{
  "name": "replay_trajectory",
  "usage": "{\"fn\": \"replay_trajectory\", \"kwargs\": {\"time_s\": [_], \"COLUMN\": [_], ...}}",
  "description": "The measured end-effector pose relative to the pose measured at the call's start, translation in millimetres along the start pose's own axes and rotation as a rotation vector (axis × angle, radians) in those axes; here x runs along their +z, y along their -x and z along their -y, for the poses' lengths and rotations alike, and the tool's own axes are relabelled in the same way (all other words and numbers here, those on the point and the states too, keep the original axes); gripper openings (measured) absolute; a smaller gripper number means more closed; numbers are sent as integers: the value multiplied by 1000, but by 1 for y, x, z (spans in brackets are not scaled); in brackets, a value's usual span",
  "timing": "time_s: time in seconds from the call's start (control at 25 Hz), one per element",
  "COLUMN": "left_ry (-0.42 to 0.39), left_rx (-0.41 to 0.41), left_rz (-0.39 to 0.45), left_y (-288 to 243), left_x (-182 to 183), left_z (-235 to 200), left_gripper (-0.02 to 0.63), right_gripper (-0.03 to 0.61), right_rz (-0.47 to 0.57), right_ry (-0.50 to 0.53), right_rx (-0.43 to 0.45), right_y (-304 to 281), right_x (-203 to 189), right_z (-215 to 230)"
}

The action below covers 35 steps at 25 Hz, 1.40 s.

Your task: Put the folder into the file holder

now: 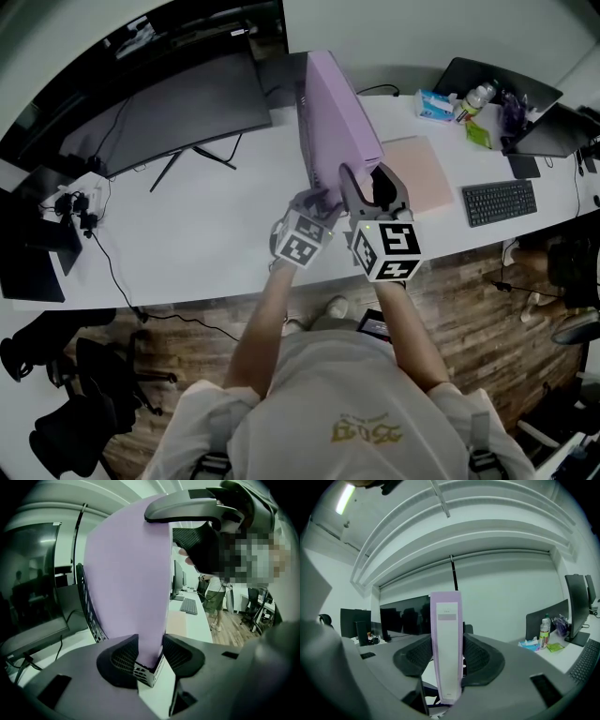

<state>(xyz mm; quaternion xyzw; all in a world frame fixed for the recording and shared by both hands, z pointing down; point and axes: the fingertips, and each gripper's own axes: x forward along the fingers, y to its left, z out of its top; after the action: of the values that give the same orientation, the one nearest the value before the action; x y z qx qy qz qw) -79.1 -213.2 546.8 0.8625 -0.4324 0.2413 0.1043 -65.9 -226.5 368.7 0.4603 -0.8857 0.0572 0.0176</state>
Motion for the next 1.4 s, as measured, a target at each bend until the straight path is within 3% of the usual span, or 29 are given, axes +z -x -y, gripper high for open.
{"fn": "replay_trajectory", "kwargs": {"time_s": [0.48, 1.04, 1.4], "left_ry": [12, 7, 28], "left_rx": [-28, -80, -63], "left_rz": [-47, -12, 18], "left_y": [-9, -5, 0], "left_x": [-17, -12, -7], "left_z": [-1, 4, -1], "left_gripper": [184, 225, 216], "right_gripper": [202, 207, 212], "right_rz": [-22, -105, -105], "right_ry": [53, 78, 91], "right_rx": [25, -9, -14], "right_y": [-13, -20, -21], "right_x": [-23, -65, -70], "right_z": [-3, -6, -8]}}
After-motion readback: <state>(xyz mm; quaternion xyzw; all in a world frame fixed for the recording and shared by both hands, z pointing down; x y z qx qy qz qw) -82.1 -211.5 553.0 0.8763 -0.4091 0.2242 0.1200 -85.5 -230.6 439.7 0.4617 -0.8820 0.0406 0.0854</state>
